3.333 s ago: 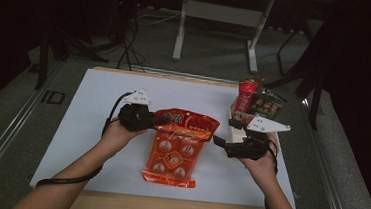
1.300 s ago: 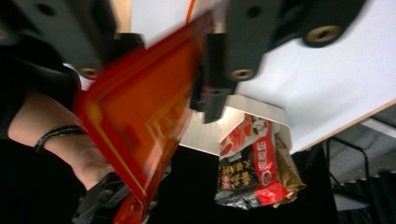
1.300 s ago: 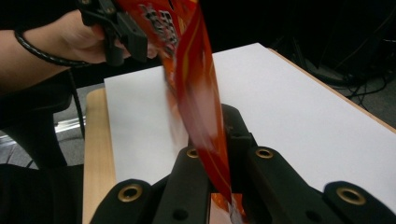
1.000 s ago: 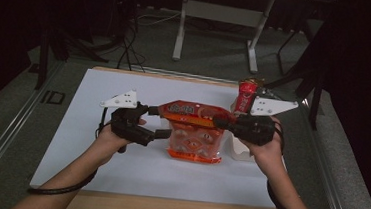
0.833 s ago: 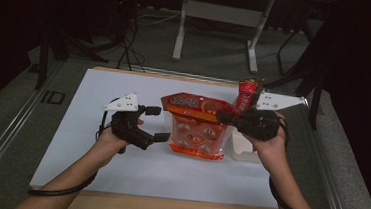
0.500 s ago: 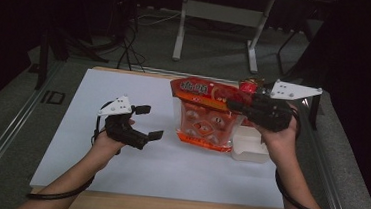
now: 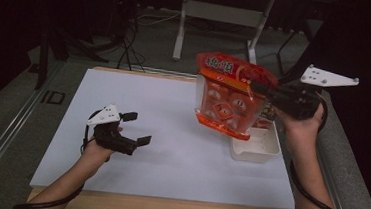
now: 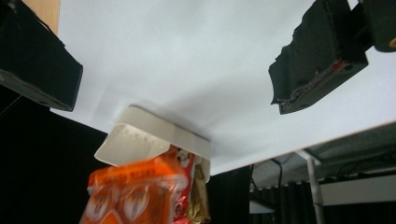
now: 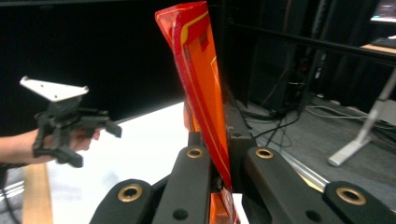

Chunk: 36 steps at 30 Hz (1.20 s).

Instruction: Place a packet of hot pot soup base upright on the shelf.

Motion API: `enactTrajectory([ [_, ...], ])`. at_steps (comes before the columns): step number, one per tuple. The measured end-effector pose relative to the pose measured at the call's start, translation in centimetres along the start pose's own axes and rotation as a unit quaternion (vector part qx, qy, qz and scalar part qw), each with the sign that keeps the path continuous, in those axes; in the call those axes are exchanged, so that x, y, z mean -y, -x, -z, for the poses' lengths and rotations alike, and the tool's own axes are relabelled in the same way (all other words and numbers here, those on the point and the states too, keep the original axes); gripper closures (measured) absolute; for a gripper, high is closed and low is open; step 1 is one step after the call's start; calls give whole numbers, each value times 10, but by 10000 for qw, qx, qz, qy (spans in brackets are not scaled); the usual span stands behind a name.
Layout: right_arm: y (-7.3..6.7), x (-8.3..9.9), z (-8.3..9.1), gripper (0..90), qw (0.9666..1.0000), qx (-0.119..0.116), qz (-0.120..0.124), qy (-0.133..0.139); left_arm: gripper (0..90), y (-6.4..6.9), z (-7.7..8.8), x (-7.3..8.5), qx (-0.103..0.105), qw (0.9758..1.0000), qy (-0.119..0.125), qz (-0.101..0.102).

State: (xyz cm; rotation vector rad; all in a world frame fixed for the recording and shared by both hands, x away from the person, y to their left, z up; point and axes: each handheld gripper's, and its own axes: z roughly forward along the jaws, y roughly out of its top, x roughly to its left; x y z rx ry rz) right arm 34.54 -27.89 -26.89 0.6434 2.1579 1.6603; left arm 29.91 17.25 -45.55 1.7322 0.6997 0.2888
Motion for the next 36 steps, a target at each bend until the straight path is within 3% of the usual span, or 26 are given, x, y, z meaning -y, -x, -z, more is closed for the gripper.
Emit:
enactTrajectory([
  [9, 22, 2, 25, 900, 9992, 372, -119, 34, 11, -5, 12, 23, -134, 9997, 57, 188],
  [18, 37, 20, 41, 900, 9975, 606, -363, -16, 11, -3, 13, 37, -130, 9997, 15, 212],
  [29, 53, 49, 50, 900, 9945, 827, -615, -168, 11, -8, 13, 43, -183, 9993, 43, 309],
  [36, 63, 67, 47, 900, 9925, 878, -779, -334, 11, -9, 11, 46, -196, 9994, 11, 282],
])
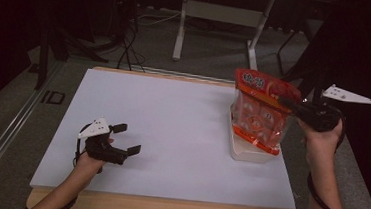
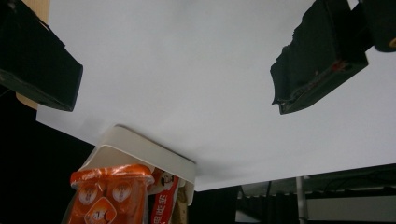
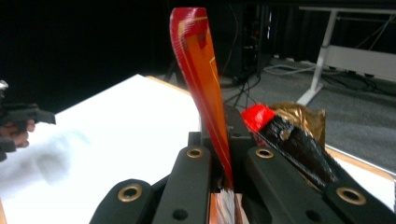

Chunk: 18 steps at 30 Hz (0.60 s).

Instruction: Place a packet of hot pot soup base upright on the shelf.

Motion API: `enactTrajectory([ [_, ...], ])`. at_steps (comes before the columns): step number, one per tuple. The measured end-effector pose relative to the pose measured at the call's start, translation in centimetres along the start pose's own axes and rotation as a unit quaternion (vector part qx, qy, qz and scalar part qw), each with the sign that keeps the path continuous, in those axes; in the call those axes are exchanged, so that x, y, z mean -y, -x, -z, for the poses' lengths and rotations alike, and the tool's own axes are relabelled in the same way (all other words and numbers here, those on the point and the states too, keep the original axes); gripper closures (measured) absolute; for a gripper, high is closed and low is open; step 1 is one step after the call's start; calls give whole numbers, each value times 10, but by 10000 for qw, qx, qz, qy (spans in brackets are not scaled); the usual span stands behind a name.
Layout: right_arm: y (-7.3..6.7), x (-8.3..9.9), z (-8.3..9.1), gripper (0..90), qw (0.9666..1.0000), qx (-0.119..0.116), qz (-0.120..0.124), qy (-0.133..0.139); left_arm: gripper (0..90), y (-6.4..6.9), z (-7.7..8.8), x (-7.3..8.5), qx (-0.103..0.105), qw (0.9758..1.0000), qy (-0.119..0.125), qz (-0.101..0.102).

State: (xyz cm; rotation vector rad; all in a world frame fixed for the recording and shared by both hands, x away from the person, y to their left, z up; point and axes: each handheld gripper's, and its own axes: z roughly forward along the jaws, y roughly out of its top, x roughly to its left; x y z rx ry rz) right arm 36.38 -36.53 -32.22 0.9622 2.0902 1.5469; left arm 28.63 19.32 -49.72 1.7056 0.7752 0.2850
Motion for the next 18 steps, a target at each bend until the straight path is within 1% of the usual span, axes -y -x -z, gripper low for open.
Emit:
enactTrajectory([
  [4, 6, 8, -4, 900, 9999, 16, -98, -40, 11, -1, -1, 1, -9, 10000, -5, 25],
  [10, 10, 19, -9, 900, 9997, 63, -204, -112, 11, -3, -1, 3, -17, 10000, -18, 58],
  [14, 12, 26, -10, 900, 9995, 38, -290, -90, 11, -3, -2, 4, -13, 10000, -30, 92],
  [16, 13, 30, -12, 900, 9993, -8, -354, -71, 11, -4, -2, 4, -11, 10000, -56, 74],
  [18, 14, 35, -15, 900, 9991, -5, -399, -125, 11, -4, -2, 4, -4, 10000, -39, 78],
])
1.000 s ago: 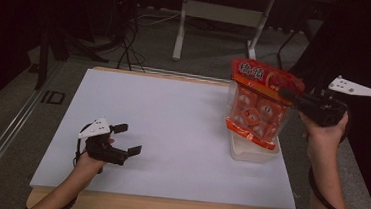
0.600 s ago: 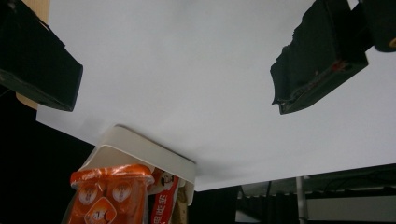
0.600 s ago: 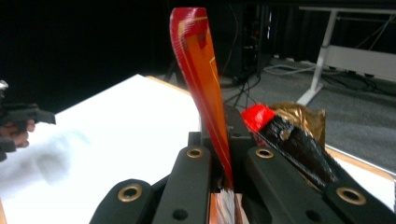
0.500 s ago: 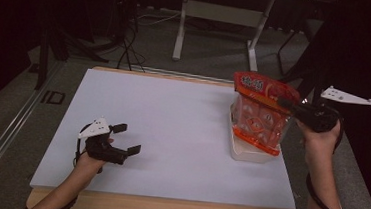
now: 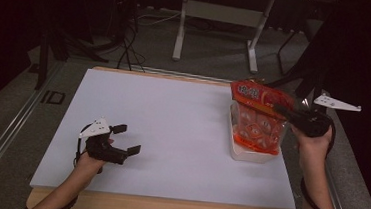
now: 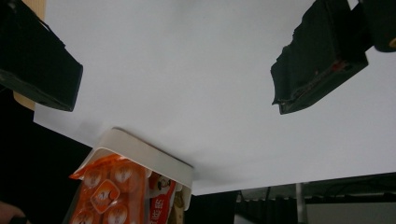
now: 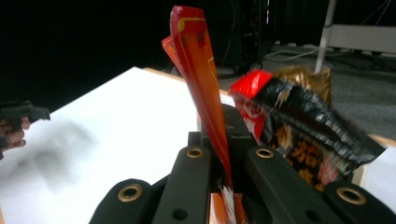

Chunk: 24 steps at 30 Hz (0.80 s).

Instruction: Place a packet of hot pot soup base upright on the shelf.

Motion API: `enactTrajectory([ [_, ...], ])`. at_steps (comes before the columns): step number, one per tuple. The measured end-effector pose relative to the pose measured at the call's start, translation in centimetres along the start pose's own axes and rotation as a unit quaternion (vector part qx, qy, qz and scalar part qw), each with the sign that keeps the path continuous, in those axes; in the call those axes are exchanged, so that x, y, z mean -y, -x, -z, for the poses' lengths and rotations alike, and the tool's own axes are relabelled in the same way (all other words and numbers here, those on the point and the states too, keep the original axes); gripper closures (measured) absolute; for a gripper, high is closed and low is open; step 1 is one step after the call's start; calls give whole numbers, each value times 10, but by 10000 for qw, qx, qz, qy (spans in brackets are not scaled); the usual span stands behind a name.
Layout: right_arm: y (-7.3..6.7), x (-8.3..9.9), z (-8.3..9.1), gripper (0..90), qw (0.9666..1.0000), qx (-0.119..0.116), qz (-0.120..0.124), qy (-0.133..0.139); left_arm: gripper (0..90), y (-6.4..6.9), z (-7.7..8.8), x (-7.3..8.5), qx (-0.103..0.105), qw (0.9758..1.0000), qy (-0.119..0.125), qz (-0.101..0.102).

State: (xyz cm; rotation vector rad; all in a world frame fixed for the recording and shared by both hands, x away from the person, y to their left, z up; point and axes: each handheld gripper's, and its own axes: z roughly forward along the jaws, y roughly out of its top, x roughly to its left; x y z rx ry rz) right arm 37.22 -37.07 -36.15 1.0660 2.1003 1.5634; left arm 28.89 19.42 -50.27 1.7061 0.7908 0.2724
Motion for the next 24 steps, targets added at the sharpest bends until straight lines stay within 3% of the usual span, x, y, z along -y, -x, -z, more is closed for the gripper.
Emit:
enactTrajectory([
  [4, 4, 11, -6, 900, 9999, -38, -124, -47, 11, 0, -1, 0, 16, 10000, -19, 17],
  [12, 12, 25, 2, 900, 9995, 21, -302, 92, 11, -2, -1, 1, -9, 10000, -25, 38],
  [19, 19, 41, 3, 900, 9992, 170, -359, 4, 11, -3, -1, 3, -30, 10000, -25, 59],
  [24, 23, 45, 4, 900, 9988, 181, -444, 87, 11, -4, -1, 3, -53, 10000, -8, 75],
])
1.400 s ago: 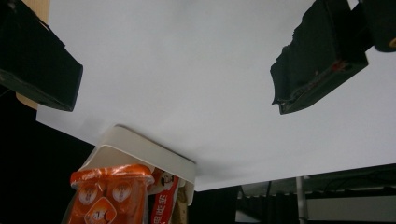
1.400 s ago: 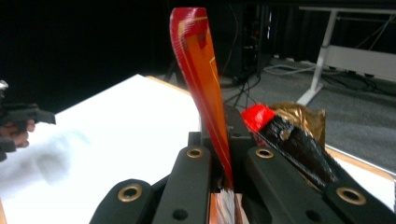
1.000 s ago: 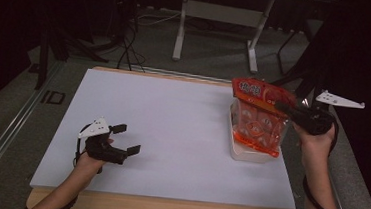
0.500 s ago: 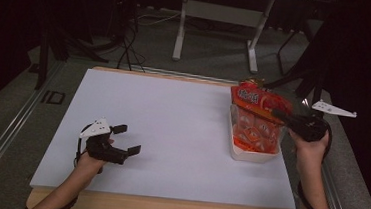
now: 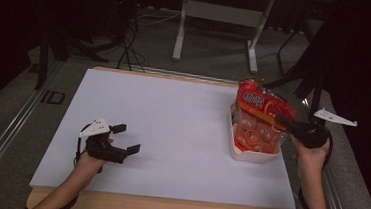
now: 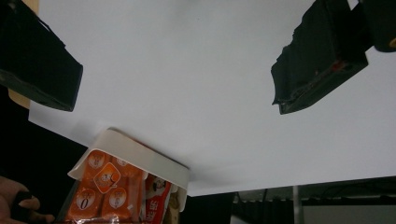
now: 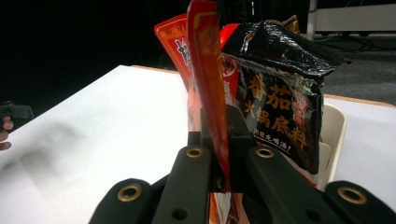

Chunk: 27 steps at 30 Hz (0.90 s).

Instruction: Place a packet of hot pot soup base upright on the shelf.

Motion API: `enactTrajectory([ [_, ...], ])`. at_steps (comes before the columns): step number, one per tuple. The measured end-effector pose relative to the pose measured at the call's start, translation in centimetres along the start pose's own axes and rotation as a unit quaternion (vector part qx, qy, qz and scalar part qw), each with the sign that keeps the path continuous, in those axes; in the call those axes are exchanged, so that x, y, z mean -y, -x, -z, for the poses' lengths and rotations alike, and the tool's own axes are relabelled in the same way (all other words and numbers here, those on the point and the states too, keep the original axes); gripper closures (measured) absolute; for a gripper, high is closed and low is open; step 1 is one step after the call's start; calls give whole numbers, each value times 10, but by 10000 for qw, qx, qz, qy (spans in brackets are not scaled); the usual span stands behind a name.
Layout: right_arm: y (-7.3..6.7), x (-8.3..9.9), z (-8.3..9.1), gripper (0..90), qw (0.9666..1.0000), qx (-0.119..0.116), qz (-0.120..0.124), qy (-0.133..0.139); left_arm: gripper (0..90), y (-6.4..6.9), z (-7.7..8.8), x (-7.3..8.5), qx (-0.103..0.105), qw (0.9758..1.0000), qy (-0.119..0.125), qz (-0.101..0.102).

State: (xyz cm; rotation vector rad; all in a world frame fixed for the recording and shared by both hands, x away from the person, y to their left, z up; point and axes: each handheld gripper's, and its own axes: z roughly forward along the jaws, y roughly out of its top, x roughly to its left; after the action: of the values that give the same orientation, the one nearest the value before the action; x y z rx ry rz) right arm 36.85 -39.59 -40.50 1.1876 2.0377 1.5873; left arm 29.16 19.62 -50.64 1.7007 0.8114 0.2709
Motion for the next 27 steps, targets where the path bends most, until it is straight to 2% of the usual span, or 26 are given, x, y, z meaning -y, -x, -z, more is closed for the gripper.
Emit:
enactTrajectory([
  [8, -3, -4, -1, 890, 9999, 27, 26, -99, 11, -1, 0, 1, 5, 10000, -5, 33],
  [11, -6, -7, -1, 850, 9998, 99, 63, -167, 11, -1, -1, 2, 17, 10000, -14, 26],
  [14, -8, -10, 0, 739, 9999, 98, 10, -133, 11, 0, -1, 2, 20, 10000, -29, 0],
  [16, -11, -15, 2, 709, 9999, 139, 23, -66, 11, 0, -1, 2, 52, 10000, -30, 13],
  [21, -25, -32, 7, 568, 9992, 257, 291, 56, 11, -1, -1, 2, 74, 10000, -25, 9],
  [24, -37, -43, 10, 466, 9987, 210, 427, 190, 11, 0, -1, 2, 86, 10000, -26, 23],
  [27, -45, -49, 11, 418, 9981, 202, 535, 225, 11, 0, -2, 3, 79, 10000, -45, -1],
])
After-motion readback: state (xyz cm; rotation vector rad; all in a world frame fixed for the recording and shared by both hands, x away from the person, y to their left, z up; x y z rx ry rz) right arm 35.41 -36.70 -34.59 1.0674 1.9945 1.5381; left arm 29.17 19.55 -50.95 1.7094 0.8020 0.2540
